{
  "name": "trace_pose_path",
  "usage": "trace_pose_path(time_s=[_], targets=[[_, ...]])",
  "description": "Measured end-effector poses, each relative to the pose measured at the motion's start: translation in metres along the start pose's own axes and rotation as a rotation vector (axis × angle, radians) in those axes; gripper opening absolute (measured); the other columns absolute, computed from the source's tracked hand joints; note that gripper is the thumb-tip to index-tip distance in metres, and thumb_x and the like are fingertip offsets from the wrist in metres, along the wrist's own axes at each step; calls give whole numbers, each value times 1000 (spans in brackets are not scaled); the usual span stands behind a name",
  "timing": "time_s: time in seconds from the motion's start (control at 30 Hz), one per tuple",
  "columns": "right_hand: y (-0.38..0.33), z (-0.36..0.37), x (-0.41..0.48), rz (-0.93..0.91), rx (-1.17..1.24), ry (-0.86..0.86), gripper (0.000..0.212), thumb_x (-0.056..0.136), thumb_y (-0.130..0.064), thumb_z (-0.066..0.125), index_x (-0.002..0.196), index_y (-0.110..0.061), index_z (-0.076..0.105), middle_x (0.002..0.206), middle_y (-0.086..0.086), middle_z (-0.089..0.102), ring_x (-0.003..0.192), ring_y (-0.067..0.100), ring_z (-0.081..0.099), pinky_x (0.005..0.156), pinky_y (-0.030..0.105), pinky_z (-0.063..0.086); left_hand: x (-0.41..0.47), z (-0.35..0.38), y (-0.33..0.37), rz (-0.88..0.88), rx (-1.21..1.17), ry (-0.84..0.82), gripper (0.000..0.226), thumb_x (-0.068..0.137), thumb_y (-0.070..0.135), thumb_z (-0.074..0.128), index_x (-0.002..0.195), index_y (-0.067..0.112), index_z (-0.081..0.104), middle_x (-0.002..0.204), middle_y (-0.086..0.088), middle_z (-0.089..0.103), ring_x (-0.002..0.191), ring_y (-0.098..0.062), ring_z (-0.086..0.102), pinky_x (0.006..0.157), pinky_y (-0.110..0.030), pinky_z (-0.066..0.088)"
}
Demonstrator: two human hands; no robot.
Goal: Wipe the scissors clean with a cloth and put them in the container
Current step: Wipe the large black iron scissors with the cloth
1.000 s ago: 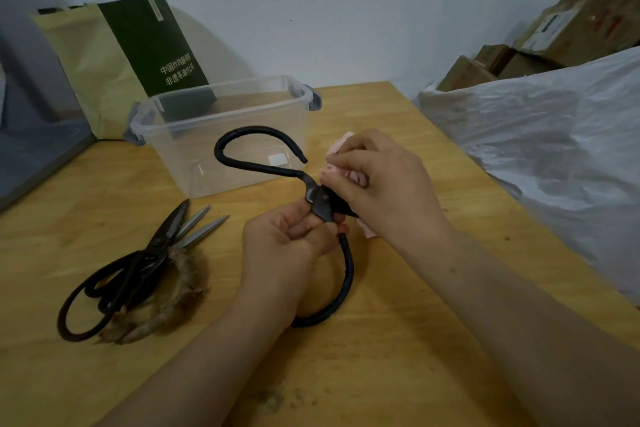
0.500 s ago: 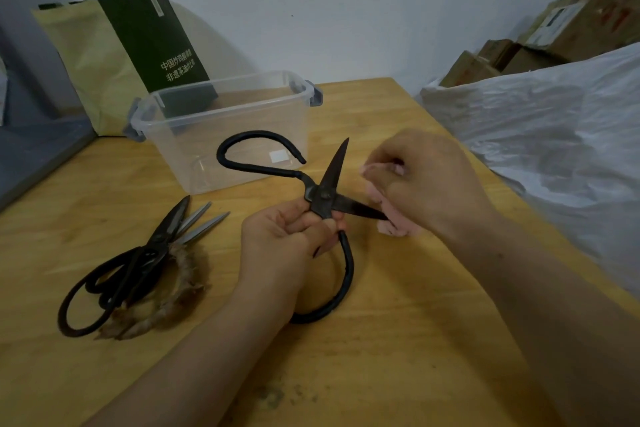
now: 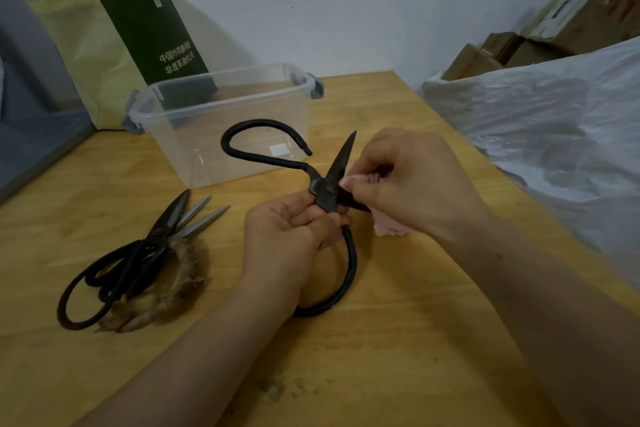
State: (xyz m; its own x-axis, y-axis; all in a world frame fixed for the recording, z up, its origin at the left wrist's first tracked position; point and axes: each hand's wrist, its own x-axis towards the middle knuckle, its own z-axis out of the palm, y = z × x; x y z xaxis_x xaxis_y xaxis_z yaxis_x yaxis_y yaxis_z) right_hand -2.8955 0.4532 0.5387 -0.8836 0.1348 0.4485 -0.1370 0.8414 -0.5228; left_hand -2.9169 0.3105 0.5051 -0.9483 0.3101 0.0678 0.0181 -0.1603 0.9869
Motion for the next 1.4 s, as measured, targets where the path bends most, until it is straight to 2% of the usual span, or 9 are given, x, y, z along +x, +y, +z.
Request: trace_pose_path(time_s=[0.13,0.37,0.53,0.6,0.77,0.9,1.0,1.2,1.4], targets=[[-6,12,-2,-99,56,-35,9,75,-25,77,75,-18,72,89,-7,64,85,12,61,75,37,51,-2,0,0,46,21,-28,28,82,-12,60,97,8,70,82,-7,75,79,-16,72,69,-21,57],[-3,7,1,123,190,-41,23,76,-26,78,62,-28,59,74,-16,60,72,15,65,59,37,57,-1,0,0,14,51,-15,28,81,-11,61,100,8,68,82,-6,75,78,-14,72,67,-20,57],[7,0,1,149,165,86,17,78,-20,75,66,-24,63,76,-9,65,75,11,62,63,27,49,-2,-1,1,20,29,-20,26,81,-11,62,103,1,68,81,-9,74,76,-13,71,66,-18,56],[-1,1,-1,120,303,71,15,77,-21,77,67,-25,66,80,-5,69,69,10,64,58,28,52,-3,-1,1,24,25,-18,26,81,-11,61,99,5,69,81,-8,75,76,-13,72,65,-18,55],[-5,9,0,107,243,-20,21,73,-28,79,63,-33,62,84,-6,69,74,13,66,59,41,57,-1,-1,-1,37,55,-20,28,81,-11,61,102,6,69,82,-7,75,79,-15,72,69,-20,57],[8,-2,3,149,-6,18,17,78,-26,75,67,-29,63,72,-12,63,62,-2,54,50,13,38,-3,0,1,44,52,-24,26,81,-11,61,102,2,68,81,-9,74,77,-13,71,70,-20,57],[7,-8,4,114,200,114,12,79,-21,74,73,-24,65,62,-15,59,59,-4,54,51,7,40,-3,1,1,58,51,-35,25,81,-12,61,99,3,69,79,-8,74,74,-11,71,70,-20,57],[-7,4,1,-60,112,66,11,80,-24,73,90,-18,74,93,-6,67,88,9,61,79,29,51,-3,2,1,75,35,-26,27,80,-14,61,95,7,69,75,-5,74,71,-11,70,63,-17,54],[-13,10,4,-106,-166,-24,17,91,-26,59,97,-14,70,107,-5,55,93,15,55,77,26,41,-4,5,1,60,41,-15,31,79,-17,61,97,6,69,79,-8,74,71,-12,71,61,-17,54]])
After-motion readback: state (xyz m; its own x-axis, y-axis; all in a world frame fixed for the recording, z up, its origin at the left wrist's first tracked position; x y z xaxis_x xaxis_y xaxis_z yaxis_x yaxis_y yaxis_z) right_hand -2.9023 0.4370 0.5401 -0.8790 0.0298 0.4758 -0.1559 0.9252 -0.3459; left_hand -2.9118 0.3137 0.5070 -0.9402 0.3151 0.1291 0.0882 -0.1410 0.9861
